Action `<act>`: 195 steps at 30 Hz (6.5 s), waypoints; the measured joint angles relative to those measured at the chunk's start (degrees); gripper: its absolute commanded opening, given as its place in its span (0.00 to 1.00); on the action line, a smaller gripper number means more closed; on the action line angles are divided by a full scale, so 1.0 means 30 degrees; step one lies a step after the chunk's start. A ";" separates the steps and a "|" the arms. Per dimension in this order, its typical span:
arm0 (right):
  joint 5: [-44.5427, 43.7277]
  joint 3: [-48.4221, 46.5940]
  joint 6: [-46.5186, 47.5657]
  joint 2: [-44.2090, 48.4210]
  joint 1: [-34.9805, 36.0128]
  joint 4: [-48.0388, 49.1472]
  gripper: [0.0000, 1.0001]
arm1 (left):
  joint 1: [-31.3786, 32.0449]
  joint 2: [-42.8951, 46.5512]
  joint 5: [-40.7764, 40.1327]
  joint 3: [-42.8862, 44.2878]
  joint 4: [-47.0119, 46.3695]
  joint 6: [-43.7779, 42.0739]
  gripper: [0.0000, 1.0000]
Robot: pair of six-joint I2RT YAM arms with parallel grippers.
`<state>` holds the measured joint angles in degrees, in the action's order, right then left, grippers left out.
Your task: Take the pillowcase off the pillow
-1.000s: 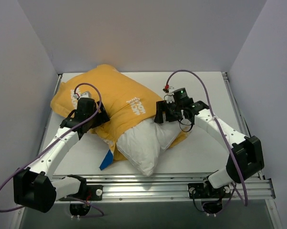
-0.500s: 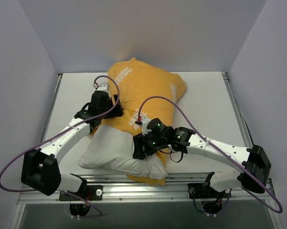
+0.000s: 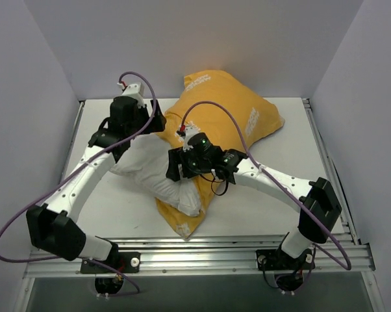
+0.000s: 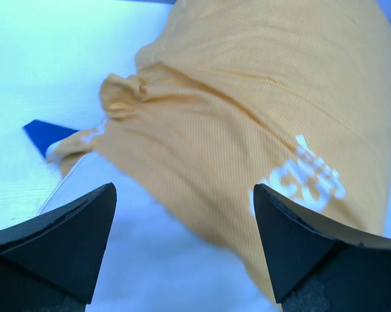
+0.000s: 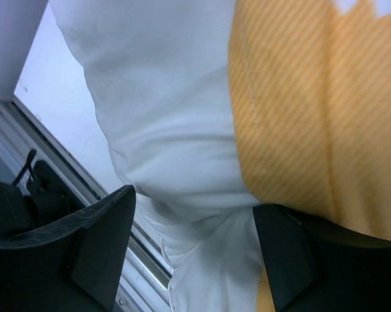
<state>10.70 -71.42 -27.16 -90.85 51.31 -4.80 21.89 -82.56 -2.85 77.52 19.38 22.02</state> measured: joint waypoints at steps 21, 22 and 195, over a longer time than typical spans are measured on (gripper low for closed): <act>-0.5136 0.2499 0.0408 0.7431 -0.2004 -0.1916 0.90 | 0.7788 1.0010 -0.0546 -0.8182 0.4080 -0.0058 0.94; -0.5144 0.3126 0.0306 0.7446 -0.2004 -0.1931 0.90 | 0.8415 0.9551 -0.1027 -0.8196 0.3905 -0.0058 0.94; 0.0182 0.8480 0.1967 0.9959 -0.7475 -0.2645 0.91 | 1.4899 -0.2419 -1.0826 -0.2565 0.5544 0.0313 0.02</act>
<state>11.25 -45.98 -21.26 -60.97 28.88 -12.73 66.59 -89.82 -35.33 69.82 36.01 22.96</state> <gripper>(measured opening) 0.912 0.058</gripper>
